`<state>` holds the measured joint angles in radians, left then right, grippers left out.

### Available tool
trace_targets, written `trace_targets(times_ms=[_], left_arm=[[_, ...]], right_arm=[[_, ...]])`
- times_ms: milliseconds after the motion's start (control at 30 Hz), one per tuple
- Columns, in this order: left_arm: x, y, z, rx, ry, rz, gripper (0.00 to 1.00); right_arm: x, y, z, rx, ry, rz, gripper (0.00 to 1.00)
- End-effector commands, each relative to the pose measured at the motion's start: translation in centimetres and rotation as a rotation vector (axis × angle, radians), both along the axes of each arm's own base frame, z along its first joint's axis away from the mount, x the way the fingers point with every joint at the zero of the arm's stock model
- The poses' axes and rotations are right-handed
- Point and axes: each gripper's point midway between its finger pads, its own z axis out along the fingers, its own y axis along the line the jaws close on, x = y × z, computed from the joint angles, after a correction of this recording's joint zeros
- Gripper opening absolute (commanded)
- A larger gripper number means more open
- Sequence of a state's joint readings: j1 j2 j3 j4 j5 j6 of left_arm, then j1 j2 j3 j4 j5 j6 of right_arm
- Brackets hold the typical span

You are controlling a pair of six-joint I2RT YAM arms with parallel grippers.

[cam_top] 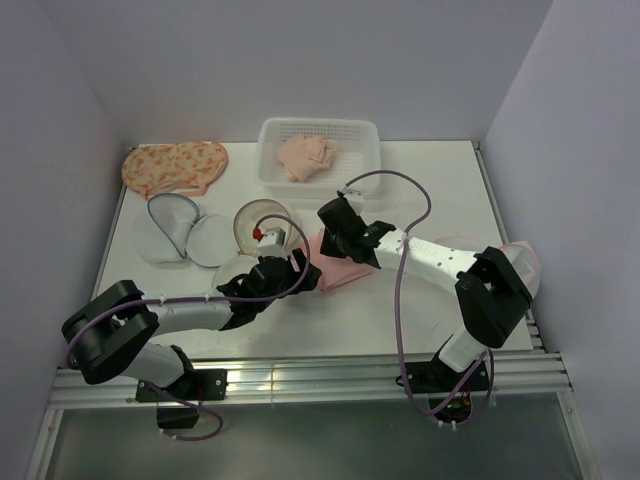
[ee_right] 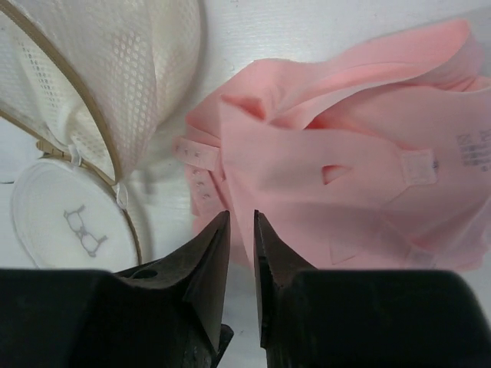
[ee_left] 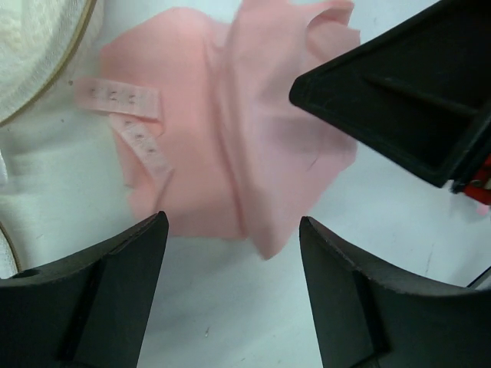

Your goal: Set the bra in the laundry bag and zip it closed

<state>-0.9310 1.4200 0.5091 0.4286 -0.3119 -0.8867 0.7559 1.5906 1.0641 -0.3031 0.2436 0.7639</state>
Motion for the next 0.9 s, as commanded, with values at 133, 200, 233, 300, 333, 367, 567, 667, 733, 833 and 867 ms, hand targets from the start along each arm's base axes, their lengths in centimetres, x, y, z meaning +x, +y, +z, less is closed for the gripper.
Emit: trace_targets(times_ms=[133,200,233,300,333,367,567,667,733,833,867], left_arm=[[1.0,-0.2,2.4,-0.029,-0.054,0.033,0.77],[1.5,-0.5,2.3,-0.012,-0.051,0.041,0.77],[1.7,-0.3,2.0,0.014,-0.044,0.053,0.77],[2.3,-0.7,1.8,0.041,-0.038,0.063,0.77],[2.5,-0.7,1.7,0.052,-0.039,0.071,0.77],[2.6,-0.7,1.5,0.069,-0.031,0.075,0.77],[4.4,-1.5,0.7,0.129,-0.013,0.107,0.73],[5.5,-2.1,0.2,0.159,0.007,0.121,0.68],[5.7,-2.1,-0.7,0.189,0.023,0.124,0.65],[6.6,-2.3,-1.1,0.216,0.028,0.136,0.56],[7.0,-2.5,-1.2,0.222,0.03,0.141,0.54]], right_arm=[[1.0,0.0,4.7,0.067,-0.102,-0.015,0.35],[1.1,-1.2,4.9,0.058,-0.11,-0.039,0.37],[1.2,-1.8,5.0,0.055,-0.114,-0.052,0.37],[1.5,-3.9,4.9,0.054,-0.12,-0.093,0.4],[1.7,-4.8,4.8,0.052,-0.122,-0.109,0.41],[1.4,-5.8,4.3,0.047,-0.116,-0.115,0.44],[2.2,-10.1,1.9,0.078,-0.093,-0.149,0.58],[2.6,-10.9,0.7,0.088,-0.088,-0.146,0.64],[2.9,-10.6,0.5,0.122,-0.091,-0.128,0.66],[3.1,-10.4,-1.1,0.149,-0.073,-0.113,0.73],[3.1,-9.9,-1.4,0.176,-0.079,-0.094,0.75]])
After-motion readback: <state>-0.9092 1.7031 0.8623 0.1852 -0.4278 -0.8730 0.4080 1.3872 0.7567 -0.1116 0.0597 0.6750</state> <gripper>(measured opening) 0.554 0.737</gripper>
